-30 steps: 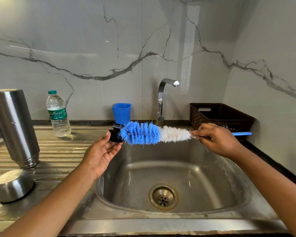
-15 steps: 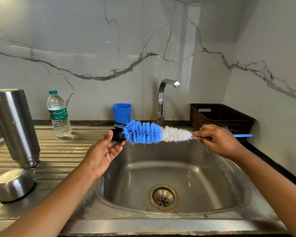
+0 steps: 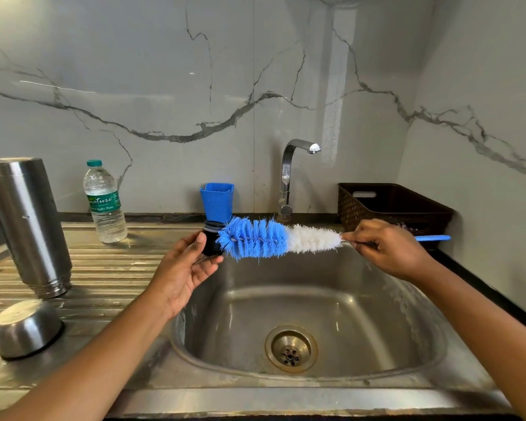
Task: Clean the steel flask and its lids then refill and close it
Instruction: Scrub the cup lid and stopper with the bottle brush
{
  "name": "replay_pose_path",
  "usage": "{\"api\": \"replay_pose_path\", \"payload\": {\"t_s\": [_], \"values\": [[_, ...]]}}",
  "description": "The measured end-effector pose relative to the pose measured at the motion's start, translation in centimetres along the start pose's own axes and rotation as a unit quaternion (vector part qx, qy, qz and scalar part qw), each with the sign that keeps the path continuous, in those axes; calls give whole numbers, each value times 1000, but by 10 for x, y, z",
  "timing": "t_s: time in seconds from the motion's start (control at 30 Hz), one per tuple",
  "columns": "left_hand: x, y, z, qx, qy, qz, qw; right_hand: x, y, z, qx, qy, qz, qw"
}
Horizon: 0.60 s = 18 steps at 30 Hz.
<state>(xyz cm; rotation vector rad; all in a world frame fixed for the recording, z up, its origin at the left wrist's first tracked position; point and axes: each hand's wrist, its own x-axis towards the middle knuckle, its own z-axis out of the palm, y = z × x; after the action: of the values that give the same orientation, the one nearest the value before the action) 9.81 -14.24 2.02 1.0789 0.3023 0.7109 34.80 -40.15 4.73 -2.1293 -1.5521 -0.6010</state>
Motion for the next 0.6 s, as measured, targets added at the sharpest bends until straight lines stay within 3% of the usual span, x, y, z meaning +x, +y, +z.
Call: {"api": "replay_pose_path", "payload": {"t_s": [0.13, 0.33, 0.6], "values": [[1, 2, -2, 36, 9, 9, 999, 1, 2, -3, -8, 1, 0, 1000], [-2, 4, -5, 41, -60, -58, 996, 1, 9, -9, 18, 19, -10, 1000], [3, -2, -4, 34, -12, -49, 998, -1, 6, -6, -4, 15, -17, 1000]]}}
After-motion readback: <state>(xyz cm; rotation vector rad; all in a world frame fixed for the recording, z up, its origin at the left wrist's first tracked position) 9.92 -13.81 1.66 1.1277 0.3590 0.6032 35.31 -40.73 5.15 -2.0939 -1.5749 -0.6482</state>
